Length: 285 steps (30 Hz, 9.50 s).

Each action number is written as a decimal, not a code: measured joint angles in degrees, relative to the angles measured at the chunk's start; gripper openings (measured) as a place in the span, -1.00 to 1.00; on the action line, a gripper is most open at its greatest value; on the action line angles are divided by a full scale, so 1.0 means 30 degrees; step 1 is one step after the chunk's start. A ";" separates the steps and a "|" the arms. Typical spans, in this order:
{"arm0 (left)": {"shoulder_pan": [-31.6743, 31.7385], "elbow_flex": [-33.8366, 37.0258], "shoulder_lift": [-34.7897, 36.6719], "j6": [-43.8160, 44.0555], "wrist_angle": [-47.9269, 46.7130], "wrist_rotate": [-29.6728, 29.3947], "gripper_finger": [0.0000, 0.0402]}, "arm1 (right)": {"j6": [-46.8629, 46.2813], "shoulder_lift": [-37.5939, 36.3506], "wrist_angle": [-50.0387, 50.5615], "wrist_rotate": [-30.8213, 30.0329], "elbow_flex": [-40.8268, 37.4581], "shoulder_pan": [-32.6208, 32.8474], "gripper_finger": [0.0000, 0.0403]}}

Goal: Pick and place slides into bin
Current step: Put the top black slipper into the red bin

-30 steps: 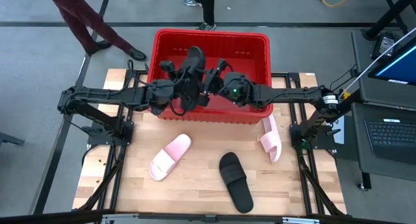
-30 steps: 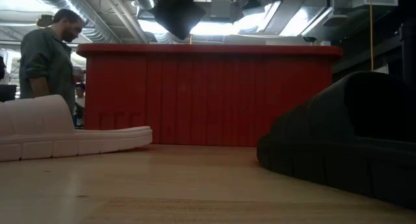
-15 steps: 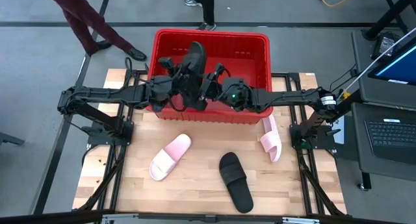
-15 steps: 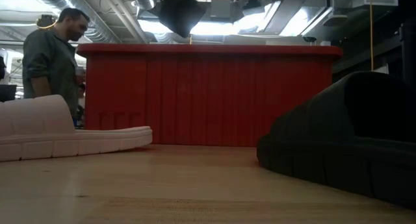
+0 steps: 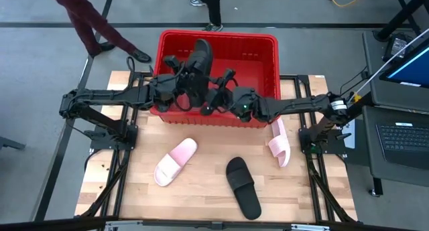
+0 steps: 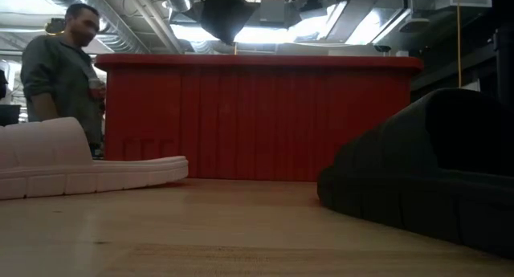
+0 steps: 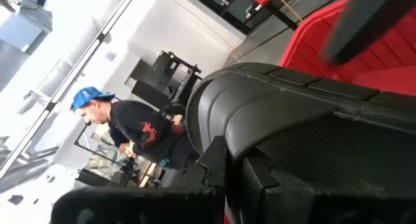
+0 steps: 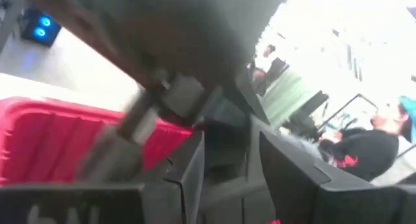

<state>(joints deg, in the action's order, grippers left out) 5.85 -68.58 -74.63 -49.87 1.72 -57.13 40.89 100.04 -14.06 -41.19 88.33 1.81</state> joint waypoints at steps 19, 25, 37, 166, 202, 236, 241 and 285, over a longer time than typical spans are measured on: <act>-0.0437 0.0000 -0.0015 -0.0161 -0.0179 0.0141 -0.98 | -0.1746 0.0432 0.0088 0.0175 0.0036 -0.1183 -0.26; -0.0430 0.0018 -0.0022 -0.0218 -0.0130 0.0293 -0.98 | -0.1895 0.0476 0.0104 0.0185 0.0036 -0.1188 -0.26; -0.0680 0.0021 -0.0036 -0.1348 -0.0237 0.0083 -0.98 | -0.1567 0.0476 0.0654 -0.0580 0.0036 -0.1350 -0.26; -0.2400 0.0000 0.1918 -0.0990 -0.0909 0.2801 -0.48 | -0.4366 -0.0705 0.3279 -0.3271 0.0000 -0.2101 -1.00; -0.3708 0.0015 0.4973 0.1730 -0.1353 0.2887 -0.48 | -1.8854 -0.6592 1.1662 -0.6821 -0.6409 -0.2305 -1.00; -0.3708 0.0015 0.4962 0.2907 -0.1504 0.2893 -0.48 | -1.4870 -0.8781 0.6024 0.2272 -1.2480 -1.0770 -1.00; -0.3708 0.0015 0.4954 0.2900 -0.1504 0.2888 -0.48 | -1.4603 -0.8578 0.5949 0.3292 -1.2466 -1.1532 -1.00; -0.3706 0.0015 0.4954 0.3574 -0.1497 0.2908 -0.48 | -1.3626 -0.5522 0.4766 0.2176 -1.2422 -1.1624 -1.00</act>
<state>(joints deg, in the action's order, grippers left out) -5.27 -68.53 -59.77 -39.15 -2.76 -48.41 0.01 83.48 0.24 -34.66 51.07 -33.06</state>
